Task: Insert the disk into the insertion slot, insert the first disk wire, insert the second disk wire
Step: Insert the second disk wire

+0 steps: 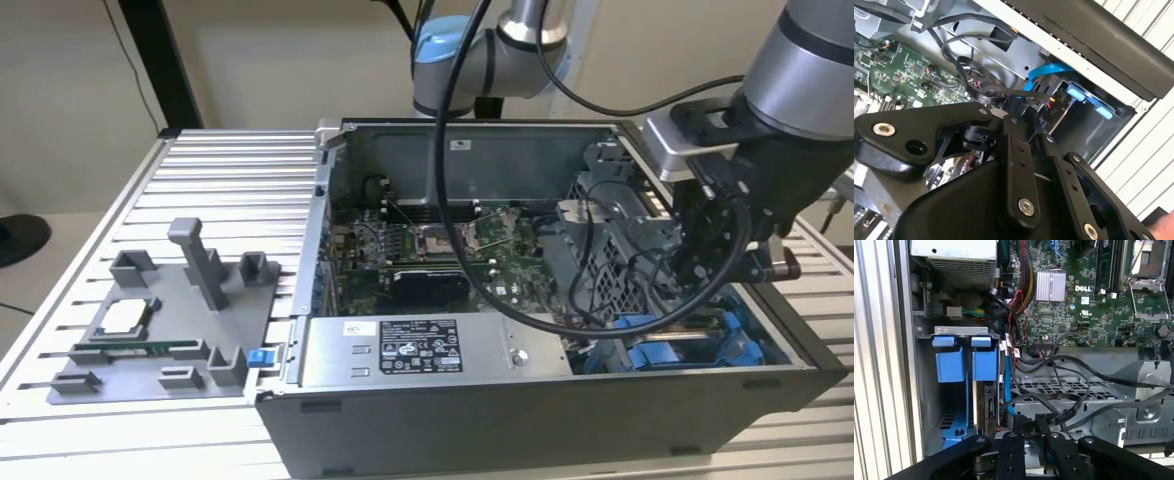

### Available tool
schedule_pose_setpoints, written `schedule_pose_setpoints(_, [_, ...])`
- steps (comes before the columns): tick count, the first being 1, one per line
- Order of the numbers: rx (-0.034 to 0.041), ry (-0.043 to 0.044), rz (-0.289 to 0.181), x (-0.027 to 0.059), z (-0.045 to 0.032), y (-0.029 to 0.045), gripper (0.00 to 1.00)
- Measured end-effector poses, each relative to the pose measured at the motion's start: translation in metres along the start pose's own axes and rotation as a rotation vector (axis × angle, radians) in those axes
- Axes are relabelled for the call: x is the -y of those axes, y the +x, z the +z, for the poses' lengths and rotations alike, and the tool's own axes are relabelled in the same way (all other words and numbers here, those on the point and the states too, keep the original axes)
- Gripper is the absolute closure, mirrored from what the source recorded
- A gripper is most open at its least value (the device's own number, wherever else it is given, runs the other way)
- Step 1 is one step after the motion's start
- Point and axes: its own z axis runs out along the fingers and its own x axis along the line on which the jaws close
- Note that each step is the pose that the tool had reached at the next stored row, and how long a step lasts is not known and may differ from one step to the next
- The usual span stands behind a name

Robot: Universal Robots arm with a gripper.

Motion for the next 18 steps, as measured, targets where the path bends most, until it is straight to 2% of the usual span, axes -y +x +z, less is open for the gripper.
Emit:
schedule_pose_setpoints(2, [0.0029,0.0001,0.0,-0.0002,0.0002,0.0002,0.0])
schedule_pose_setpoints(5, [0.0145,0.0014,0.001,-0.0011,0.0025,0.0006,0.0])
schedule_pose_setpoints(9, [0.0255,0.0015,0.003,-0.0029,0.0034,0.0009,0.0])
schedule_pose_setpoints(10, [0.0285,0.0015,0.003,-0.0035,0.0034,0.001,1.0])
schedule_pose_setpoints(13, [0.0337,0.0014,0.004,-0.0047,0.0032,0.0012,1.0])
schedule_pose_setpoints(16, [0.0343,0.0014,0.004,-0.0051,0.0024,0.0012,1.0])
schedule_pose_setpoints(18, [0.0351,0.0014,0.004,-0.0053,-0.0008,0.0011,1.0])
